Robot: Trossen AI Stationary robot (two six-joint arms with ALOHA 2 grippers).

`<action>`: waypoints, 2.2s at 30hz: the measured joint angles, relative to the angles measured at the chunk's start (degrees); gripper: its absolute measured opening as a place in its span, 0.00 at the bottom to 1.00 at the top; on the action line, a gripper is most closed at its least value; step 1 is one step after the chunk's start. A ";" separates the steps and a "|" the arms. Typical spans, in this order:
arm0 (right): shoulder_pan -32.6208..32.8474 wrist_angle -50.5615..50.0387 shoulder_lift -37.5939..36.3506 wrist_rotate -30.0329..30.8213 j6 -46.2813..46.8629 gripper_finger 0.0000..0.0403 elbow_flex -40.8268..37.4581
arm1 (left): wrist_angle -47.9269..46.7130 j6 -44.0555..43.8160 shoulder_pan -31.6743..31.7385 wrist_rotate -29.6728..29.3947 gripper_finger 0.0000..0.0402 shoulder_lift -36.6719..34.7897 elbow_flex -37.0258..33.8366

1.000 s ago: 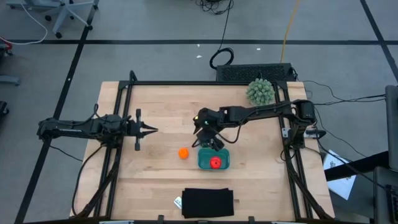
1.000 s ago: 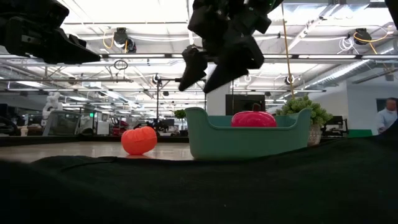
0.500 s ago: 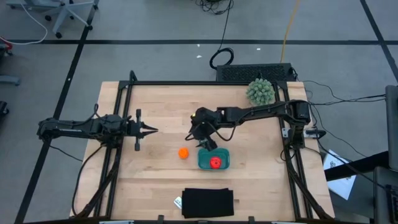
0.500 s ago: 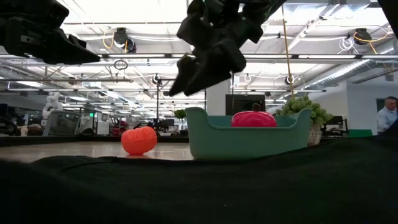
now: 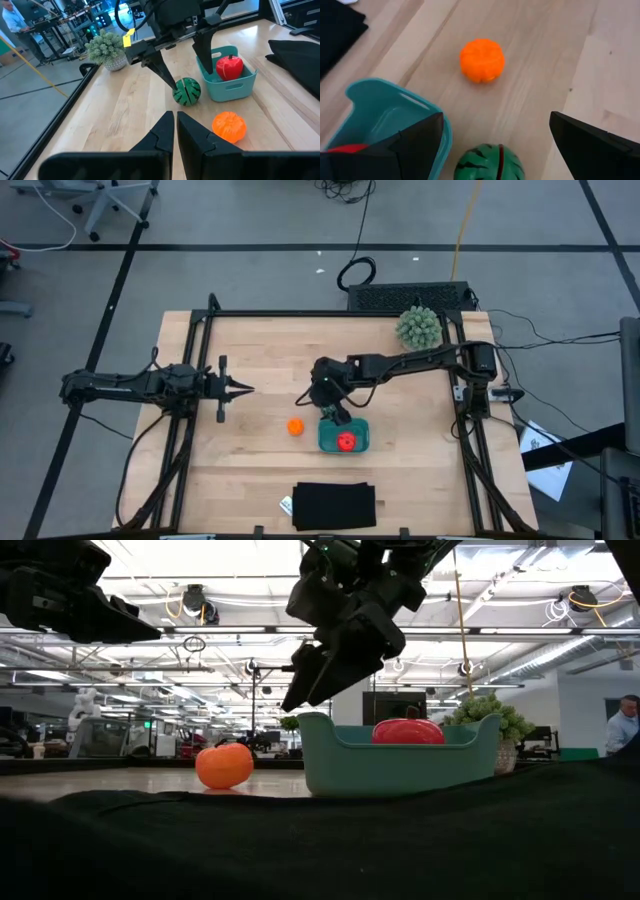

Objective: Pick and placing Produce into tupperware
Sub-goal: Put the watermelon into the blue bin

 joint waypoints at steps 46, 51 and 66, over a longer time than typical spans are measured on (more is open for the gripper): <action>-1.89 -2.08 -0.03 0.04 9.16 0.89 -4.90 | 0.03 -0.20 0.00 0.01 0.06 -0.02 0.00; -1.91 -2.23 -0.03 0.02 9.18 0.89 -4.90 | 0.03 -0.17 0.00 0.01 0.06 -0.01 0.00; -1.91 -2.55 -0.03 0.00 7.91 0.68 -4.87 | 0.05 -0.17 0.02 0.01 0.06 0.00 0.00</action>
